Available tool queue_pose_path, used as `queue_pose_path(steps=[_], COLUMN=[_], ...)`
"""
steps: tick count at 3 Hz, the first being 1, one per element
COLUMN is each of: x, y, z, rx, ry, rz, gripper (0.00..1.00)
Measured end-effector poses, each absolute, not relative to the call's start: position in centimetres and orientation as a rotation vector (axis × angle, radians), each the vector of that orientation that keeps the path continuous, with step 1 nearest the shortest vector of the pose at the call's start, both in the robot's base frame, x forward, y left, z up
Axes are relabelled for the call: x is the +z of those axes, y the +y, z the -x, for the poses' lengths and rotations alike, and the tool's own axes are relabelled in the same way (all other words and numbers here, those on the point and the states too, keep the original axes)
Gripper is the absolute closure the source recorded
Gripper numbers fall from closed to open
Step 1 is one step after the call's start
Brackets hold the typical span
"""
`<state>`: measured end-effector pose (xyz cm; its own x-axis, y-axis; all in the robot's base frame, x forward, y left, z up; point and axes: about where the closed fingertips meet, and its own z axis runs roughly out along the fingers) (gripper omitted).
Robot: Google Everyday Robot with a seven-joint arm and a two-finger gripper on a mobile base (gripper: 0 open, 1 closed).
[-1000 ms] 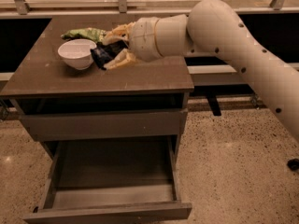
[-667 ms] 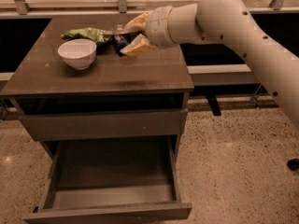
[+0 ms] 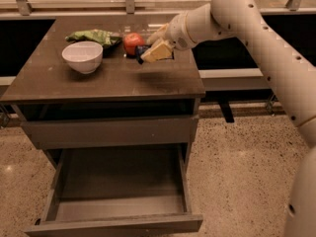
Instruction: Pick rxbar blueberry from middle drawer and place on counter
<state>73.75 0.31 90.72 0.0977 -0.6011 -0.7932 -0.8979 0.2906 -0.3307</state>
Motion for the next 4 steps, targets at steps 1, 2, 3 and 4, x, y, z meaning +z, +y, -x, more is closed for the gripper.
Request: queue_pose_path(steps=[1, 2, 3, 4], x=[88.93, 88.8, 88.58, 88.36], y=[-0.24, 0.17, 0.4, 0.7], z=[-74.4, -74.35, -74.33, -74.33], rx=[0.503, 0.5, 0.505, 0.51], ry=[1.693, 1.685, 1.686, 1.686], rz=[1.416, 1.421, 1.424, 1.428], gripper=[0.67, 0.43, 0.2, 0.0])
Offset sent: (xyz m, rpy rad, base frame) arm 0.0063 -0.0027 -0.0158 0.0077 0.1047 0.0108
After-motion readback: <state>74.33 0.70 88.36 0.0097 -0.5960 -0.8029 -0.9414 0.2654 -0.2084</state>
